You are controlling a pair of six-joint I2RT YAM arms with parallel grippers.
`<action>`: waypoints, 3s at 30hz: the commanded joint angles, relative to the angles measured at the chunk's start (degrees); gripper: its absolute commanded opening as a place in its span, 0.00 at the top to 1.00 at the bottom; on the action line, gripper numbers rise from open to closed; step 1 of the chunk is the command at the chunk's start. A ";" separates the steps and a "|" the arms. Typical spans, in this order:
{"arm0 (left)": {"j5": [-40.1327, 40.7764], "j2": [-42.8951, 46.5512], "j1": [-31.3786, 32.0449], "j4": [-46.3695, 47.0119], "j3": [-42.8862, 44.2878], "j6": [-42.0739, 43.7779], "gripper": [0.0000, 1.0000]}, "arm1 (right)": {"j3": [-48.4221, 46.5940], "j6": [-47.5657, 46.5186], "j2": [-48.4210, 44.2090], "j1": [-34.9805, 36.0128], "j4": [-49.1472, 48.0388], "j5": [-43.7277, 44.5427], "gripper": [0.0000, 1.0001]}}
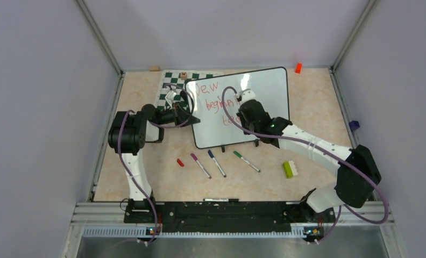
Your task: Write a sentence on the whiteboard
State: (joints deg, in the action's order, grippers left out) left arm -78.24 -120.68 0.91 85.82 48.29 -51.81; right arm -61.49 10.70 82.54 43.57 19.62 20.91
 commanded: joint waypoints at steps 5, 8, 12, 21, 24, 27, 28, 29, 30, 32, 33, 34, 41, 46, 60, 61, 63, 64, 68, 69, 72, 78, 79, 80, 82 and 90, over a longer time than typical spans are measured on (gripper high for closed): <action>-3.23 0.20 -0.46 6.89 -0.65 8.52 1.00 | -0.48 0.72 -4.33 -0.59 0.41 1.90 1.00; -3.18 0.19 -0.47 6.90 -0.63 8.55 1.00 | -0.56 0.81 -5.65 -0.60 0.29 1.01 1.00; -3.32 0.15 -0.38 6.90 -0.65 8.62 1.00 | -0.43 0.98 -6.42 -0.87 -0.24 -0.20 1.00; -3.20 0.30 -0.38 6.86 -0.66 8.58 1.00 | -2.01 0.60 -3.64 -1.56 -1.11 -0.53 1.00; -3.28 0.28 -0.41 6.90 -0.65 8.65 1.00 | -2.26 0.50 -2.83 -1.56 -1.40 -0.14 1.00; -3.21 0.27 -0.36 6.90 -0.66 8.64 1.00 | -2.51 0.33 -2.10 -1.60 -1.81 0.22 1.00; -3.19 0.27 -0.38 6.93 -0.70 8.62 1.00 | -2.64 0.22 -1.84 -1.60 -1.86 0.46 1.00; -3.21 0.27 -0.38 6.90 -0.74 8.61 1.00 | -2.63 0.25 -1.56 -1.56 -2.05 1.02 1.00; -3.23 0.29 -0.38 6.90 -0.79 8.64 1.00 | -2.56 0.26 -1.45 -1.58 -2.30 1.37 1.00; -3.17 0.38 -0.36 6.91 -0.87 8.82 1.00 | -2.29 0.41 -1.49 -1.64 -2.99 2.07 1.00; -3.16 0.36 -0.33 6.88 -0.89 8.88 1.00 | -2.21 0.44 -1.53 -1.65 -3.20 2.47 1.00; -3.18 0.36 -0.37 6.91 -0.86 8.84 1.00 | -2.08 0.42 -1.51 -1.64 -3.40 2.82 1.00; -3.19 0.47 -0.37 6.95 -0.91 8.92 1.00 | -2.13 0.16 -0.79 -1.65 -4.24 4.05 1.00; -3.18 0.47 -0.38 6.91 -1.01 8.93 1.00 | -2.42 -0.29 0.05 -1.64 -4.73 3.05 1.00; -3.18 0.53 -0.38 6.90 -1.08 9.06 1.00 | 1.40 -0.66 -1.04 -1.65 -3.09 -0.94 1.00; -3.22 0.49 -0.38 6.90 -1.05 9.09 1.00 | 1.75 -0.60 -1.15 -1.65 -2.90 -0.79 1.00; -3.16 0.54 -0.36 6.87 -1.08 9.04 1.00 | 2.03 -0.51 -1.27 -1.69 -2.40 -0.05 1.00; -3.17 0.54 -0.38 6.90 -1.09 9.01 1.00 | 1.96 -0.52 -1.37 -1.65 -2.13 0.25 1.00; -3.22 0.55 -0.38 6.90 -1.05 9.05 1.00 | 0.85 -0.79 -1.34 -1.65 -0.98 2.30 1.00; -3.17 0.54 -0.38 6.90 -1.07 9.11 1.00 | 0.46 -0.92 -1.33 -1.64 -0.93 3.13 1.00; -3.19 0.49 -0.37 6.90 -1.09 9.08 1.00 | -0.76 -1.55 -1.10 -1.63 -0.76 4.56 1.00; -3.14 0.54 -0.38 6.93 -1.05 9.12 1.00 | -2.76 -1.76 -0.15 -1.61 -0.37 6.01 1.00; -3.22 0.54 -0.38 6.86 -1.09 9.14 1.00 | -2.96 -1.74 -0.03 -1.64 -0.46 6.06 1.00; -3.19 0.54 -0.36 6.90 -1.03 9.16 1.00 | -3.20 -1.78 0.11 -1.58 -0.50 6.00 1.00; -3.23 0.49 -0.38 6.86 -1.09 9.16 1.00 | -3.79 -1.77 0.37 -1.66 -0.71 6.23 1.00; -3.21 0.54 -0.37 6.90 -1.05 9.15 1.00 | -5.26 -2.01 1.17 -1.65 -1.12 5.10 1.00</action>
State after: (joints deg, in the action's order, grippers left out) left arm -78.19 -120.60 0.91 85.76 48.21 -51.77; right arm -63.31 9.17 82.78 42.50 20.12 24.80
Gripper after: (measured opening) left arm 0.112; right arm 0.093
